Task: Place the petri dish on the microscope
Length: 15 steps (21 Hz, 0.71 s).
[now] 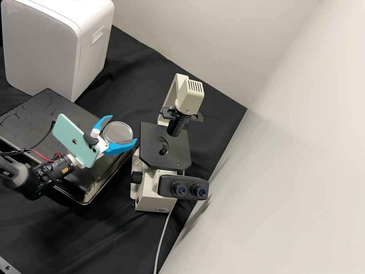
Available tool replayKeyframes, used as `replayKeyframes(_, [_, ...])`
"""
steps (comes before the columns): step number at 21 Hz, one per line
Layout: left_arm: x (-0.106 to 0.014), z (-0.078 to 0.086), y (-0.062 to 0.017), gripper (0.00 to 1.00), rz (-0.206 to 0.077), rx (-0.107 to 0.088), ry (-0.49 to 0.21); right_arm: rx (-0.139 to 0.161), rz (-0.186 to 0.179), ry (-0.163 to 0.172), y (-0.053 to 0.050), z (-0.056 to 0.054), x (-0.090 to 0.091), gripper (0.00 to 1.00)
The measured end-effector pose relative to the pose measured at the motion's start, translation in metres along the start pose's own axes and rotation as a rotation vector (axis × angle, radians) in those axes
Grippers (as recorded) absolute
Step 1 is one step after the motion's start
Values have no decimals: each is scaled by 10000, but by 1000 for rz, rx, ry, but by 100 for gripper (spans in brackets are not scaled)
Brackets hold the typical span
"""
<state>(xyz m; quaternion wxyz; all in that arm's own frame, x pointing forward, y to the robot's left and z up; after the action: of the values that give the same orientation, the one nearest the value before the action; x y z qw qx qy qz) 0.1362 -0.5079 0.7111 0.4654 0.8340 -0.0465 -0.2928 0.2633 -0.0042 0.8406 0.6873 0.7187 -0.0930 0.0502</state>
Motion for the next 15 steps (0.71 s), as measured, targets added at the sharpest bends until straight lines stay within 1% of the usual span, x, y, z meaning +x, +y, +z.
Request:
replayKeyframes(2, [0, 3, -1, 100, 0, 0, -2, -1, 16, -13, 27, 48, 82, 0])
replayKeyframes(5, [0, 3, -1, 100, 0, 0, -2, -3, 27, -26, 44, 98, 149, 0])
replayKeyframes(9, [0, 3, -1, 100, 0, 0, -2, -6, 37, -30, 56, 139, 252, 0])
replayKeyframes(10, [0, 3, -1, 100, 0, 0, -2, -6, 46, -33, 76, 152, 282, 0])
replayKeyframes(13, [0, 3, -1, 100, 0, 0, -2, -8, 67, -26, 121, 161, 371, 0])
replayKeyframes(15, [1, 2, -3, 100, -2, 1, -1, -9, 73, -33, 141, 185, 427, 0])
